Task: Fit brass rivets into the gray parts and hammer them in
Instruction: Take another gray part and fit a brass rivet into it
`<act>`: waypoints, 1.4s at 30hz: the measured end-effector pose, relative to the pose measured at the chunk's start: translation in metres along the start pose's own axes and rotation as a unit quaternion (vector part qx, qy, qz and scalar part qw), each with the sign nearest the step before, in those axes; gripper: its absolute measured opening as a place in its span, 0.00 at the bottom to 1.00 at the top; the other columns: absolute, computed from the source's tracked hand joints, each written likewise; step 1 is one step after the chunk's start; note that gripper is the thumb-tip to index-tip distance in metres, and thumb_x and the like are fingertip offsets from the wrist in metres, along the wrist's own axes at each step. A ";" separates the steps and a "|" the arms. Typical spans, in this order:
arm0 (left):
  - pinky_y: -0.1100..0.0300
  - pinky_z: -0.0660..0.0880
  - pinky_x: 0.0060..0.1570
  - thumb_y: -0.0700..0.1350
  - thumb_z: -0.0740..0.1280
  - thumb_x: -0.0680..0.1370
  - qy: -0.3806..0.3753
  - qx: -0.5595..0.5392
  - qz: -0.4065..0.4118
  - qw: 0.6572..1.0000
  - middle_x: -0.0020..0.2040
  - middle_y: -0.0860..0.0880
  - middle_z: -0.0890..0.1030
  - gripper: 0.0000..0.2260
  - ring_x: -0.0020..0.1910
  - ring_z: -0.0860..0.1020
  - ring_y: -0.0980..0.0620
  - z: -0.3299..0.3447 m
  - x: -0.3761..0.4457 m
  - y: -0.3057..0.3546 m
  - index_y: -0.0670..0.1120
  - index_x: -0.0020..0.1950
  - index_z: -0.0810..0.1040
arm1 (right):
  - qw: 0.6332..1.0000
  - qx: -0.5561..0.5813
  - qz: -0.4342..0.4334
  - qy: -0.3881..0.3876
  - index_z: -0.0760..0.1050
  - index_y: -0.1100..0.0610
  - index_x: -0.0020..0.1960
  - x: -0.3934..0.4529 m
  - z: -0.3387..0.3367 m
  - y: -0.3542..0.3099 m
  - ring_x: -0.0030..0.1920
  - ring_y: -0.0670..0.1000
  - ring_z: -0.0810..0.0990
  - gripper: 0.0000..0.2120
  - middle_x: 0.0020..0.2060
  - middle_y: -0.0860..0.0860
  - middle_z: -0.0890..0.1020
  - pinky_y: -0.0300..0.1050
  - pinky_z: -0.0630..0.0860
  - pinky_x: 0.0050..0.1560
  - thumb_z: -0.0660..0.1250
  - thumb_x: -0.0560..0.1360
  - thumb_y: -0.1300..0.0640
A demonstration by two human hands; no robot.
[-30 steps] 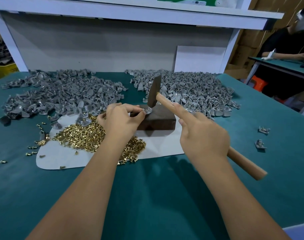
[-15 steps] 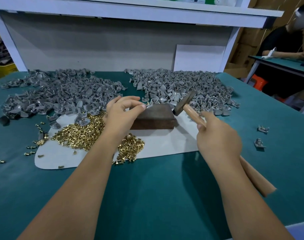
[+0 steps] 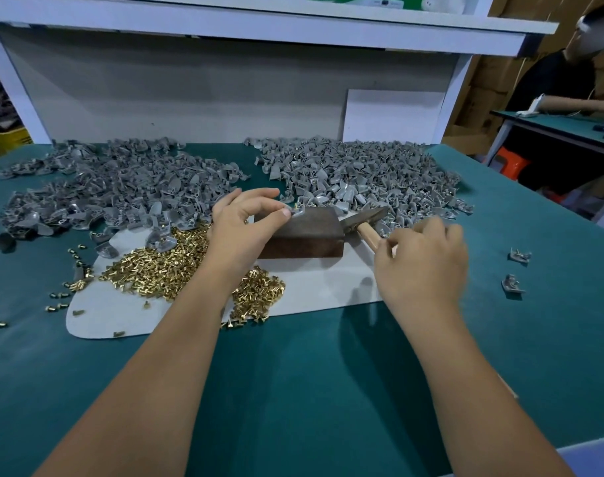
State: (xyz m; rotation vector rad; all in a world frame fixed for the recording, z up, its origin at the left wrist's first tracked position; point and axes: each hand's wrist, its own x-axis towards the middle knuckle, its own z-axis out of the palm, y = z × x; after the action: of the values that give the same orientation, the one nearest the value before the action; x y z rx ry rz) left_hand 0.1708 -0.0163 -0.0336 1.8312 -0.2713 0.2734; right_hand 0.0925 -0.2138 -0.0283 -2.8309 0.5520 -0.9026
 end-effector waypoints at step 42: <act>0.55 0.68 0.36 0.46 0.76 0.70 0.189 0.360 -0.145 0.902 0.36 0.38 0.80 0.13 0.40 0.78 0.38 -0.084 0.015 -0.048 0.38 0.34 0.79 | 0.900 0.160 -0.369 -0.170 0.79 0.55 0.48 -0.028 0.035 -0.141 0.52 0.55 0.71 0.07 0.45 0.52 0.80 0.46 0.63 0.49 0.63 0.76 0.57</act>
State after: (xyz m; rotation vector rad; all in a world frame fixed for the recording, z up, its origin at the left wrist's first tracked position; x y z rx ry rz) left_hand 0.1967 0.0765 -0.0496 2.4506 0.4379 0.5629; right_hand 0.1348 -0.0727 -0.0405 -2.7691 -0.6948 -0.4674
